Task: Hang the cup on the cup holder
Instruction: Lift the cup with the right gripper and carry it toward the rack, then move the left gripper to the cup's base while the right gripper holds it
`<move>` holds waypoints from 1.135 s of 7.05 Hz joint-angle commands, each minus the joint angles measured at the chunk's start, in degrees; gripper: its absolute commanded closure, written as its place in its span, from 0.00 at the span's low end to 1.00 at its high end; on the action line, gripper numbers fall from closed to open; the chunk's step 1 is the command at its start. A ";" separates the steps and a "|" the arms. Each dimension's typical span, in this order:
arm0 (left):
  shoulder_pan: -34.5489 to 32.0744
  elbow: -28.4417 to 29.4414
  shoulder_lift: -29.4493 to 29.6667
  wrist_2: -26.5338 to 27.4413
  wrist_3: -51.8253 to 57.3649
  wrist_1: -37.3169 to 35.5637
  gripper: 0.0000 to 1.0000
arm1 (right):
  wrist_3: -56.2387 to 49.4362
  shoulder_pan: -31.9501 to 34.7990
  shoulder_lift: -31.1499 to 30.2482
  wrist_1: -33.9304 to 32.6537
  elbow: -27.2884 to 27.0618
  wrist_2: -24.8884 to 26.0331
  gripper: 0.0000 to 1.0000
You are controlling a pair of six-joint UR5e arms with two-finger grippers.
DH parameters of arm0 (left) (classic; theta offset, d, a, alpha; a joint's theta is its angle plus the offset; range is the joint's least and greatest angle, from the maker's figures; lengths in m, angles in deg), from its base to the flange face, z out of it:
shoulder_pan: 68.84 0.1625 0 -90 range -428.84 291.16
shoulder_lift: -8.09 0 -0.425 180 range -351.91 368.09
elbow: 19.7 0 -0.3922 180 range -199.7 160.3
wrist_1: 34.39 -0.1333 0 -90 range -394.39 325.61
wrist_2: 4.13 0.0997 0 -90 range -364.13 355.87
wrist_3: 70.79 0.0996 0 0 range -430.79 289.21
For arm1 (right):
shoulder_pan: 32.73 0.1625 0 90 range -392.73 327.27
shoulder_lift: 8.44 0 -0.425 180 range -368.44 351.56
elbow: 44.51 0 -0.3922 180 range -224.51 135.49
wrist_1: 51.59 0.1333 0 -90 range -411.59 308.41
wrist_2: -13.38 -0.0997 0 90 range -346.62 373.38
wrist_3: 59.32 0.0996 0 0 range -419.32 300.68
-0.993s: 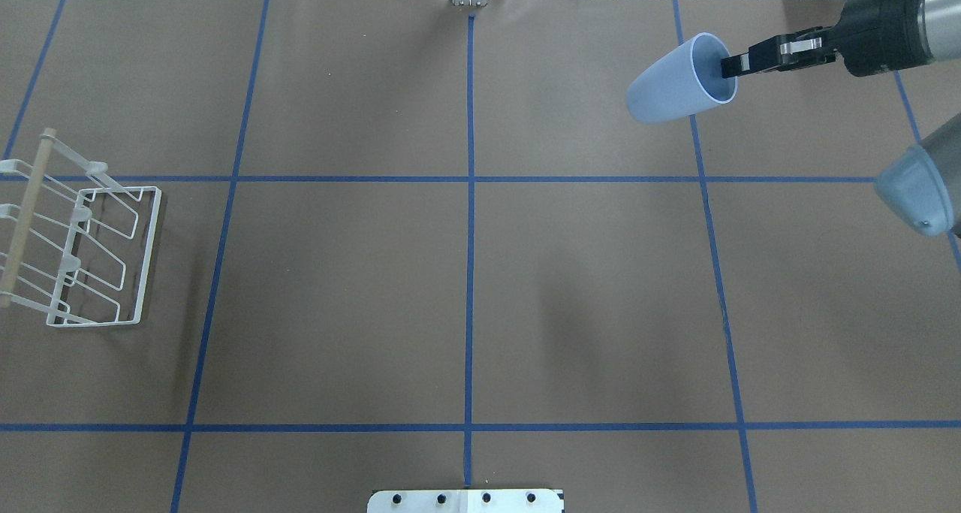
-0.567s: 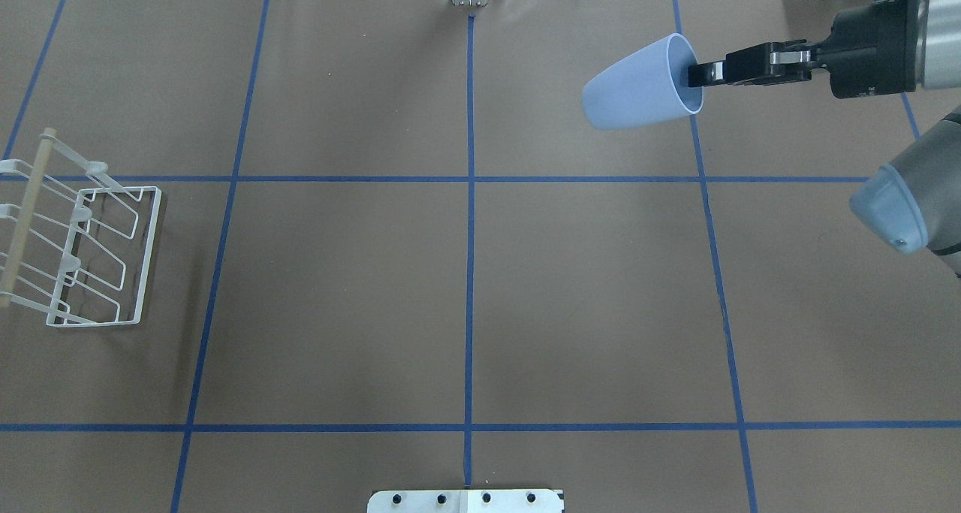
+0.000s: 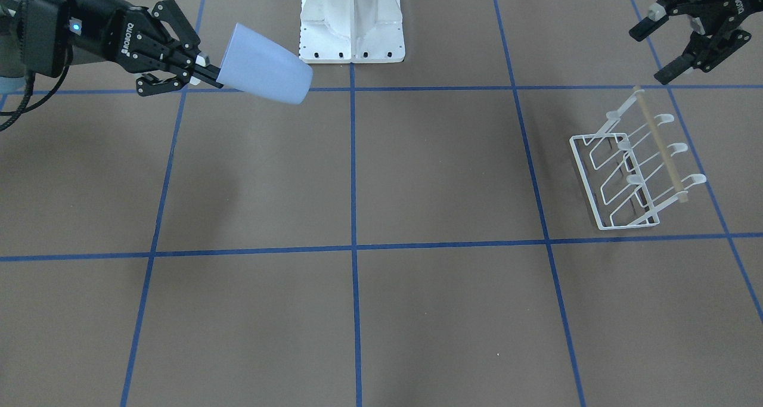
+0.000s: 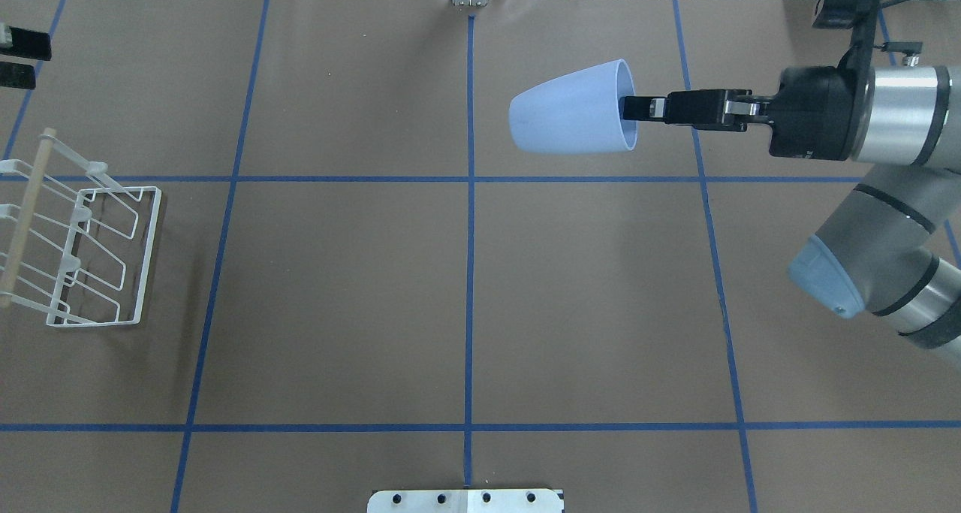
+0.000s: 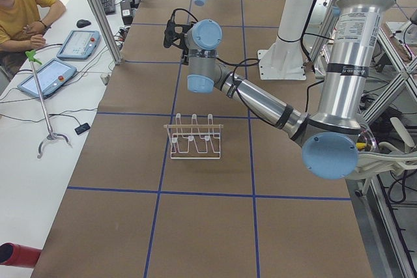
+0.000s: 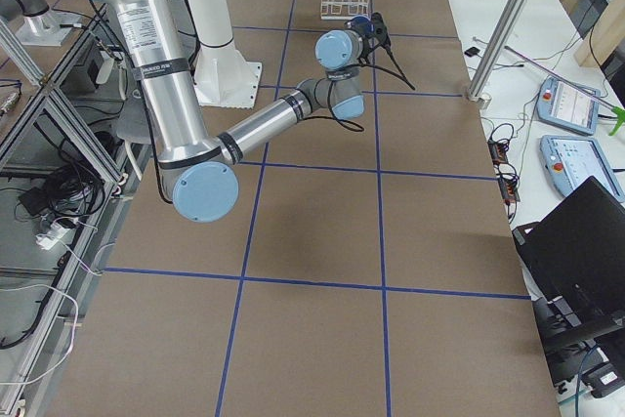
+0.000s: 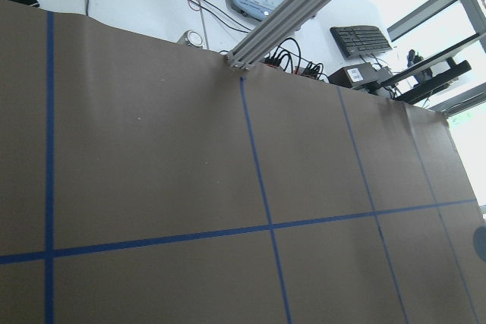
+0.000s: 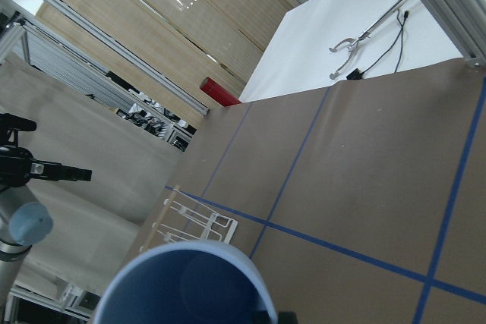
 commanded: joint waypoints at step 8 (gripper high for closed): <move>17.17 0.74 8.10 21.73 -39.72 25.55 0.02 | 5.07 -20.02 2.12 19.31 0.24 25.28 1.00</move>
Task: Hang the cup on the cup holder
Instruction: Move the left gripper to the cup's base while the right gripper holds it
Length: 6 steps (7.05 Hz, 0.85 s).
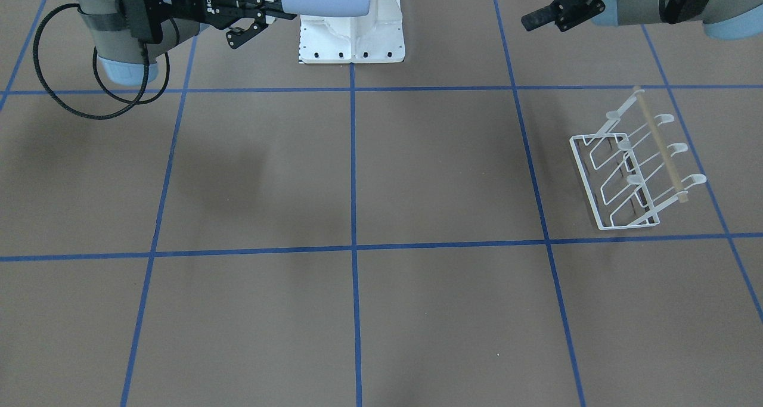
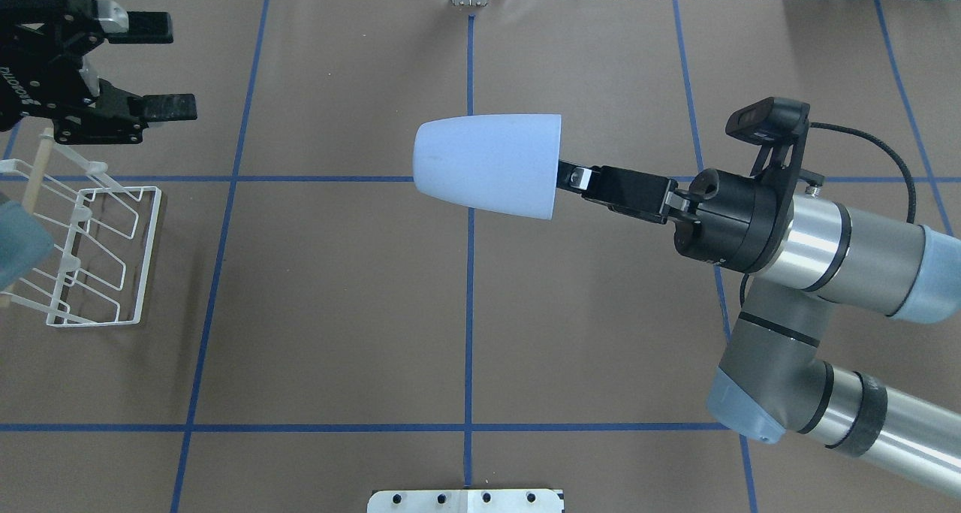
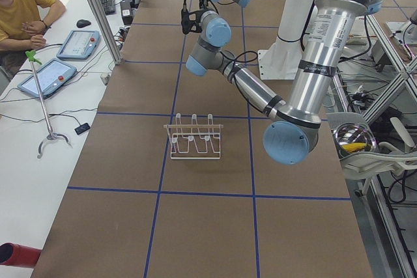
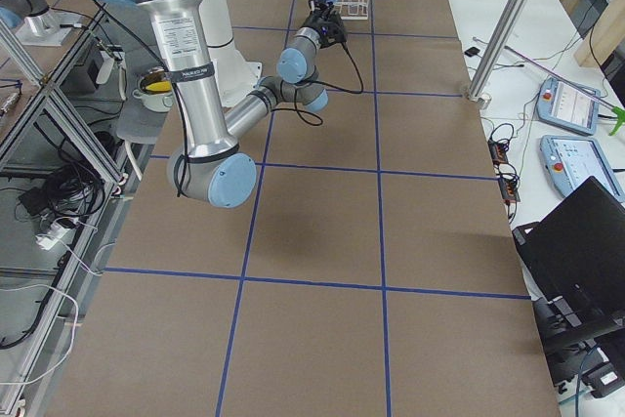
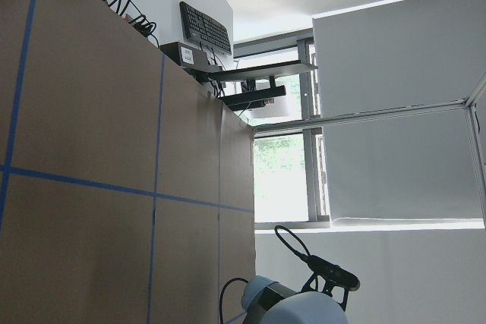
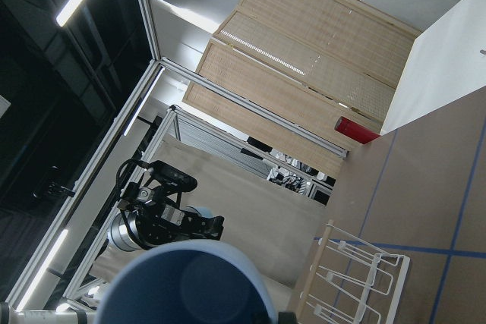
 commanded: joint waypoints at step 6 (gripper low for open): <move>8.19 0.89 1.14 7.11 -10.39 7.97 0.02 | -0.47 -7.65 3.17 3.23 0.26 7.95 1.00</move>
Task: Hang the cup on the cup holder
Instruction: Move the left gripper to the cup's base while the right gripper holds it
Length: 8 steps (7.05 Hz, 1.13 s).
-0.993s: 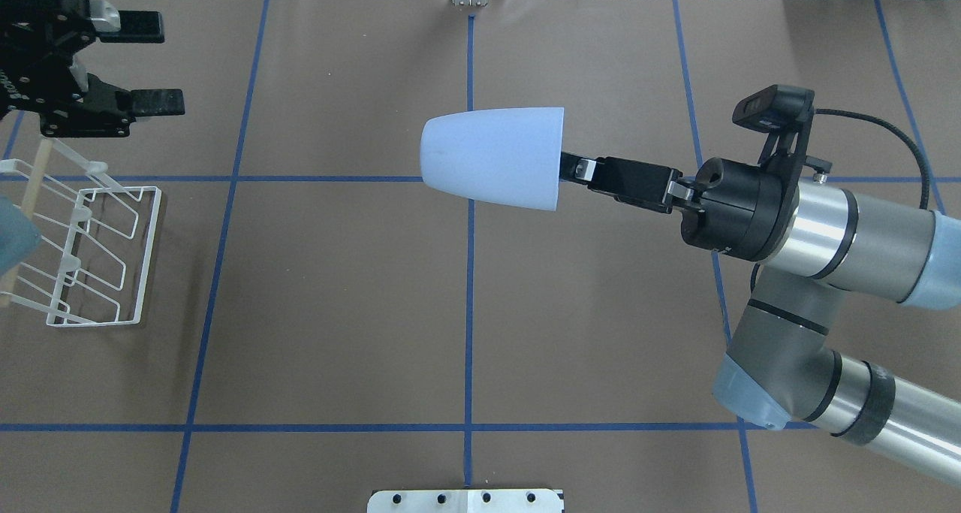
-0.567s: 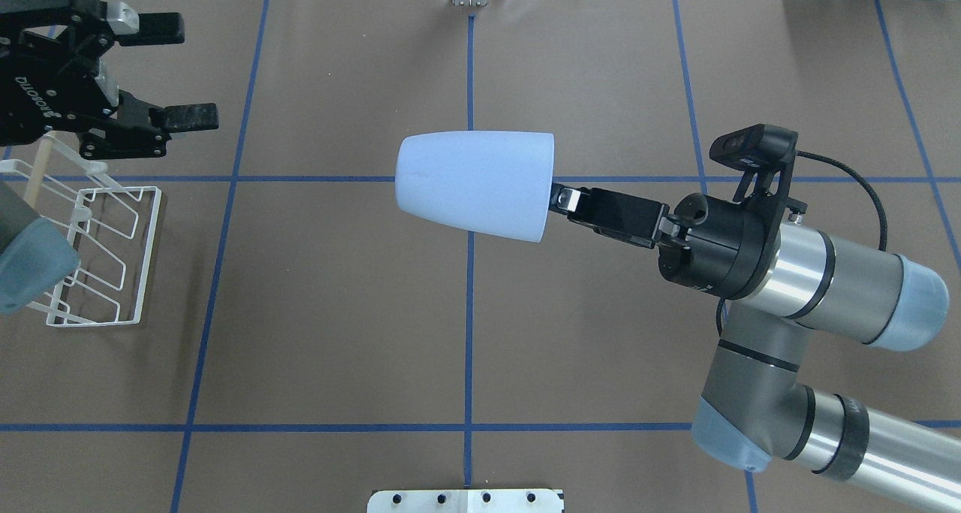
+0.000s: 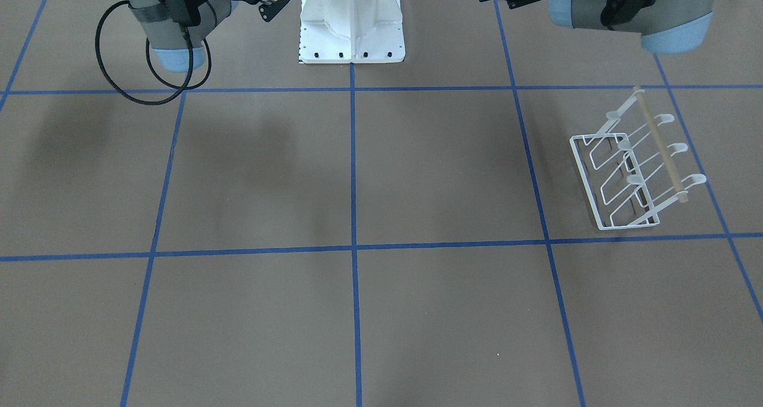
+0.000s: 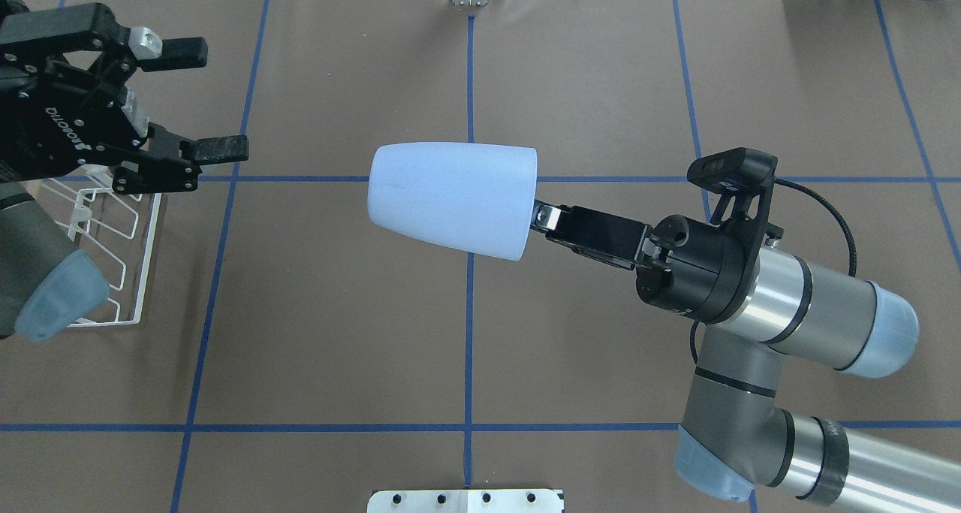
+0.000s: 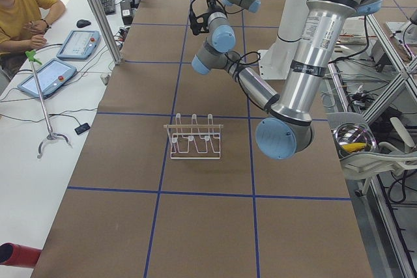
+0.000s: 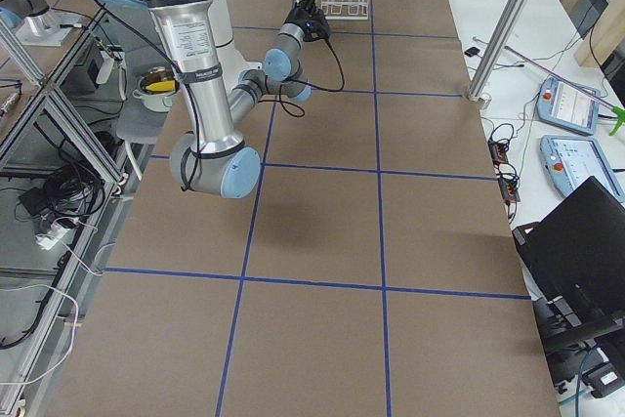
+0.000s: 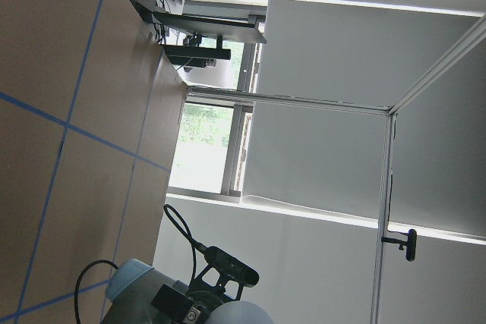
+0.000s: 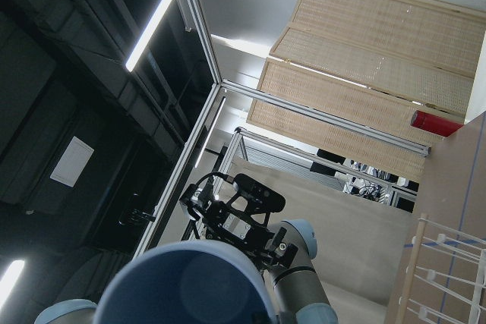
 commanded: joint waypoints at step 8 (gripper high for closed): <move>6.15 -0.32 0.23 -0.55 0.87 0.06 0.02 | -1.27 -0.69 6.70 -6.81 3.51 2.80 1.00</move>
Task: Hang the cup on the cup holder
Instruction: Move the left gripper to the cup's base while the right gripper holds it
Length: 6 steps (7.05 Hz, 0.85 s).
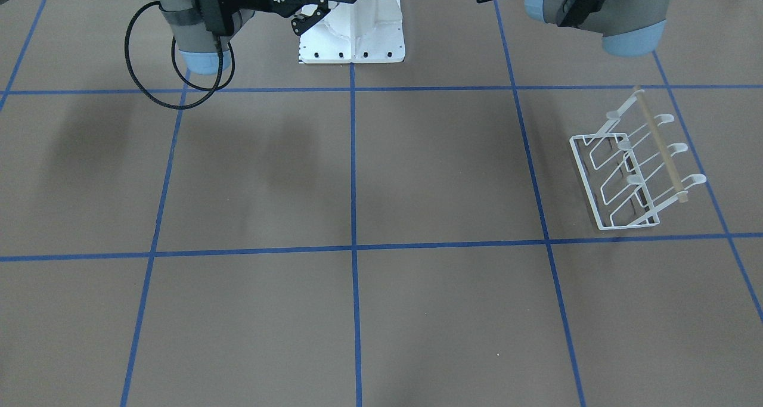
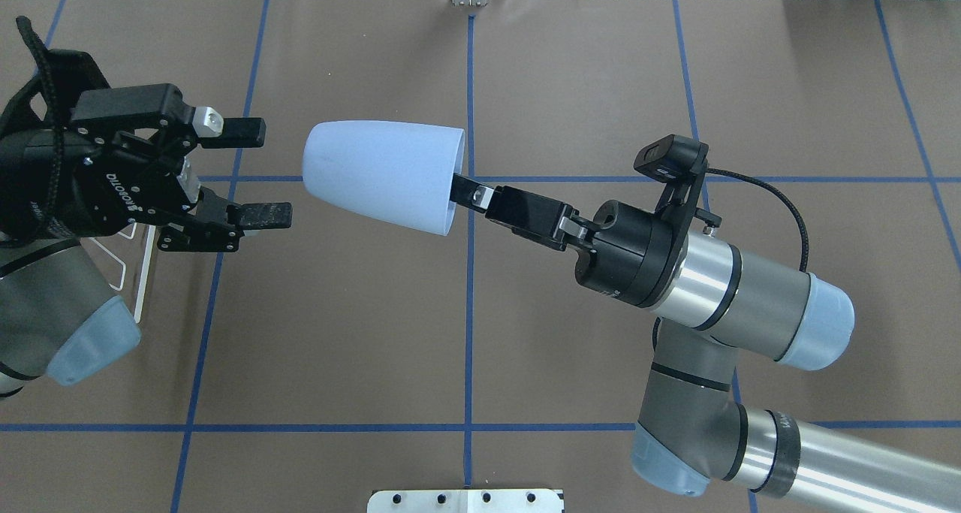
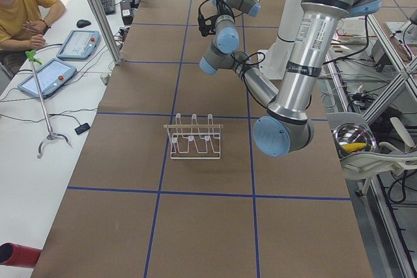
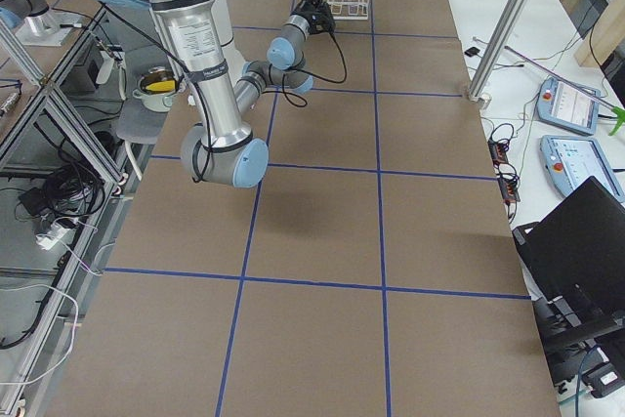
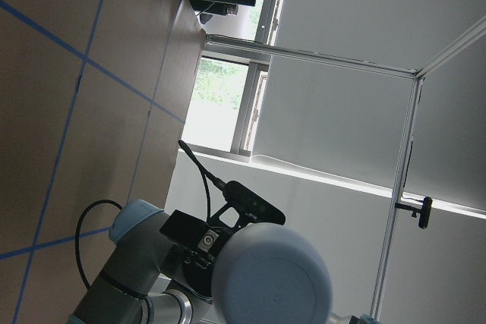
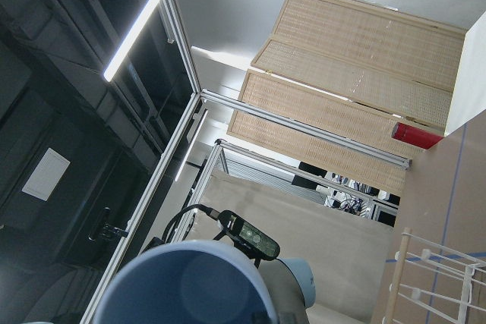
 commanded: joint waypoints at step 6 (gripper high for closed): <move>2.22 0.06 0.16 0.29 1.46 0.00 0.02 | -1.85 -3.09 1.57 -2.38 0.06 1.82 1.00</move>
